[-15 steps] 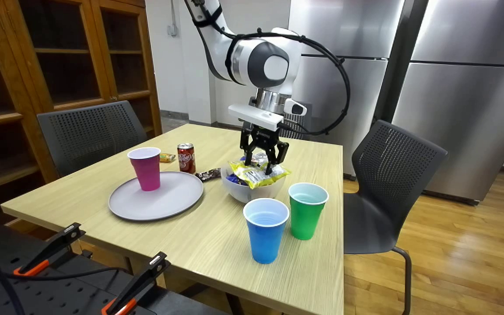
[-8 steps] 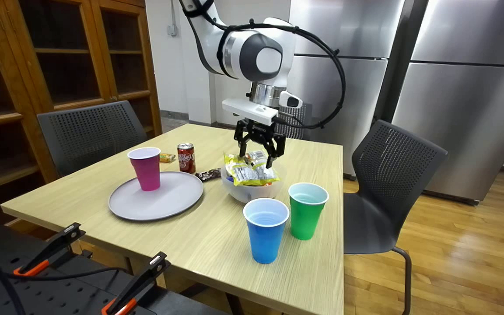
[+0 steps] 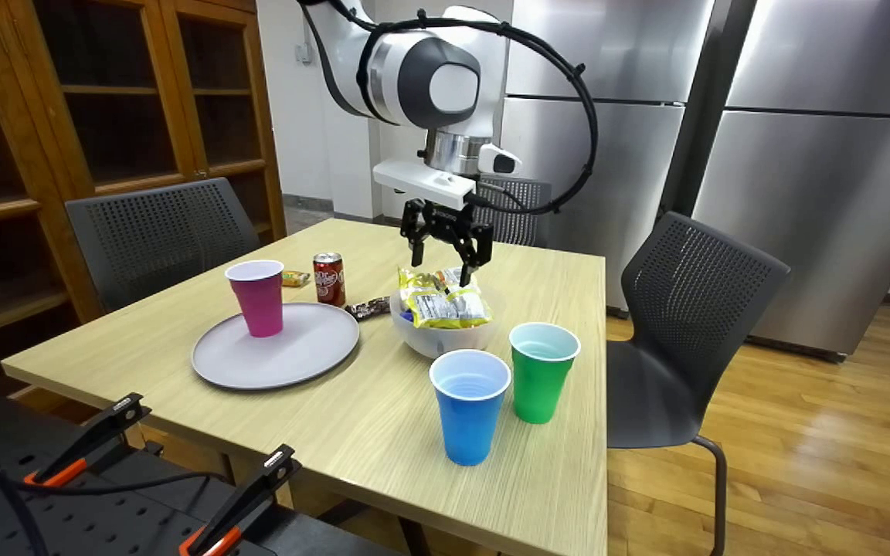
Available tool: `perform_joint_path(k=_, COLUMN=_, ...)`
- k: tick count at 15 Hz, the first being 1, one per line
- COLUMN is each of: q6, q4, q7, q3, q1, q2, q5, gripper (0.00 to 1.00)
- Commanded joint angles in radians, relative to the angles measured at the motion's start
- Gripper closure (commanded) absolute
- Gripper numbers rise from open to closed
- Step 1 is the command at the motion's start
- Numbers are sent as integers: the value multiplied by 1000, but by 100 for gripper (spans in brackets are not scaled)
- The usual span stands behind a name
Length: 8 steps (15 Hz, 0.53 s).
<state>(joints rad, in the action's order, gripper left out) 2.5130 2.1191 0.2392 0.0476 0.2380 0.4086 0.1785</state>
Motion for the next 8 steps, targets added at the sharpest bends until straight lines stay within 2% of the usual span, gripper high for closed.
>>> perform_joint_path(k=1, q6=50, q4=102, q7=-14, q3=-9, q1=-18, q2=-99, q5=12, gripper=0)
perform_joint_path(k=8, q6=110, q4=203, q7=-21, q3=-16, q1=-69, q2=-188, q5=4, gripper=0)
